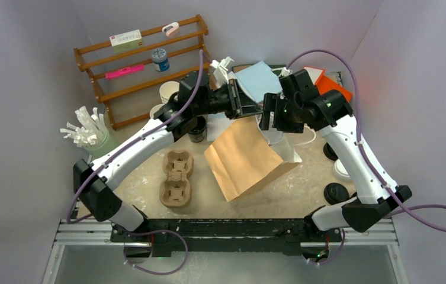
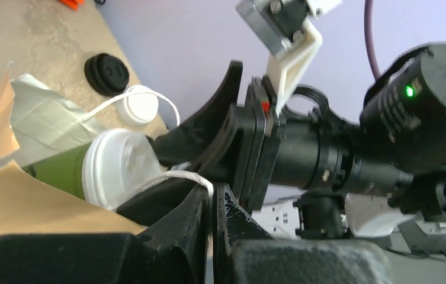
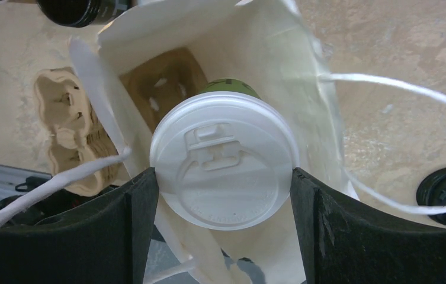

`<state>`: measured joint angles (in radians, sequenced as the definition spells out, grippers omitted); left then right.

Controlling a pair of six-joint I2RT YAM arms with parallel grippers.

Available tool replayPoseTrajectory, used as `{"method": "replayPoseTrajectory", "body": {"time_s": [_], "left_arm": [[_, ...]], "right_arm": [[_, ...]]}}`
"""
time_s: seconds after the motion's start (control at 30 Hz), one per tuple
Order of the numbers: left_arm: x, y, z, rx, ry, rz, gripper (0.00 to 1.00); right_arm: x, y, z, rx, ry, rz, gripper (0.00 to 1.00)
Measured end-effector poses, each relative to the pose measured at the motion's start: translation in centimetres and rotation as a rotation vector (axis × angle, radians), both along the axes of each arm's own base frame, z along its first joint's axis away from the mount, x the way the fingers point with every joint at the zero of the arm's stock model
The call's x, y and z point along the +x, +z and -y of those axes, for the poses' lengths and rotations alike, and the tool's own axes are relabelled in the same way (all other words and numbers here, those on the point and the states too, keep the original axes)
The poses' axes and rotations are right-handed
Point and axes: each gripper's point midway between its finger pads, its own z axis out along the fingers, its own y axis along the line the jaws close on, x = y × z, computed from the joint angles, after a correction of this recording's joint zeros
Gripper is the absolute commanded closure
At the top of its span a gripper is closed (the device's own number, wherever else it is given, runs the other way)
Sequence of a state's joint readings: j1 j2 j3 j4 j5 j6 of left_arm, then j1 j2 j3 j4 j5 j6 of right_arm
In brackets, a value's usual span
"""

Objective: Pack the takeout coffee

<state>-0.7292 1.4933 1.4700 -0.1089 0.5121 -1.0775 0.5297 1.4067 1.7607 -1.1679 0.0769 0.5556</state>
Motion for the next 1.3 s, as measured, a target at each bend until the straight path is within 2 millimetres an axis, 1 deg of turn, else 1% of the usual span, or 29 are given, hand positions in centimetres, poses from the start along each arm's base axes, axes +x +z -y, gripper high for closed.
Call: {"method": "replayPoseTrajectory", "body": {"time_s": [0.07, 0.17, 0.27, 0.33, 0.37, 0.47, 0.57, 0.63, 0.7, 0.8, 0.9, 0.97, 1.07, 1.13, 1.17, 1.2, 1.23, 1.3], "left_arm": [[0.4, 0.5, 1.3, -0.019, -0.013, 0.004, 1.00], [0.9, 0.4, 2.1, -0.030, -0.012, -0.018, 1.00], [1.0, 0.4, 2.0, -0.030, 0.000, -0.027, 1.00], [0.8, 0.6, 1.6, -0.031, 0.008, -0.027, 1.00], [0.5, 0.7, 1.1, -0.031, 0.012, -0.031, 1.00], [-0.6, 0.5, -1.6, -0.022, 0.039, -0.045, 1.00], [-0.5, 0.8, -5.7, -0.003, 0.105, -0.045, 1.00], [0.0, 0.8, -7.9, 0.020, 0.145, -0.031, 1.00], [0.3, 0.3, -9.3, 0.055, 0.164, -0.025, 1.00], [-0.5, -1.7, -9.7, 0.124, 0.124, -0.046, 1.00], [-1.4, -4.4, -9.9, 0.216, 0.073, -0.081, 1.00], [-2.0, -6.3, -10.5, 0.296, 0.049, -0.112, 1.00], [-3.0, -8.2, -11.6, 0.399, 0.022, -0.135, 1.00], [-3.4, -8.7, -12.4, 0.460, 0.009, -0.138, 0.96], [-3.5, -8.8, -12.7, 0.487, 0.007, -0.132, 0.92], [-3.5, -8.8, -13.0, 0.508, 0.005, -0.127, 0.85], [-3.5, -8.7, -13.3, 0.529, 0.006, -0.119, 0.76], [-3.3, -8.5, -13.8, 0.568, 0.011, -0.100, 0.53]], "right_arm": [[0.1, -0.2, 0.6, -0.032, -0.013, 0.006, 0.62], [0.5, -0.1, 1.6, -0.063, -0.042, 0.021, 0.62], [0.6, -0.1, 2.3, -0.094, -0.048, 0.030, 0.62], [0.6, 0.0, 2.5, -0.109, -0.043, 0.036, 0.62], [0.6, 0.0, 2.6, -0.116, -0.039, 0.038, 0.62], [0.7, -0.1, 2.8, -0.138, -0.020, 0.043, 0.62], [1.1, 0.1, 2.5, -0.138, -0.003, 0.047, 0.62], [1.5, 0.3, 1.9, -0.123, 0.010, 0.051, 0.62], [1.8, 0.1, 0.9, -0.111, 0.033, 0.043, 0.63], [1.8, -0.4, -0.4, -0.105, 0.065, 0.029, 0.63], [1.3, -1.0, -3.3, -0.115, 0.134, 0.015, 0.63], [0.9, -1.4, -5.2, -0.120, 0.177, 0.014, 0.63], [0.3, -2.2, -6.6, -0.129, 0.205, -0.002, 0.63], [0.3, -2.5, -6.9, -0.134, 0.205, -0.011, 0.63], [0.4, -2.6, -6.9, -0.136, 0.202, -0.012, 0.63], [0.5, -2.7, -6.9, -0.139, 0.199, -0.014, 0.63], [0.5, -2.7, -7.0, -0.142, 0.199, -0.016, 0.63], [0.9, -2.5, -7.4, -0.148, 0.201, -0.007, 0.63]]}}
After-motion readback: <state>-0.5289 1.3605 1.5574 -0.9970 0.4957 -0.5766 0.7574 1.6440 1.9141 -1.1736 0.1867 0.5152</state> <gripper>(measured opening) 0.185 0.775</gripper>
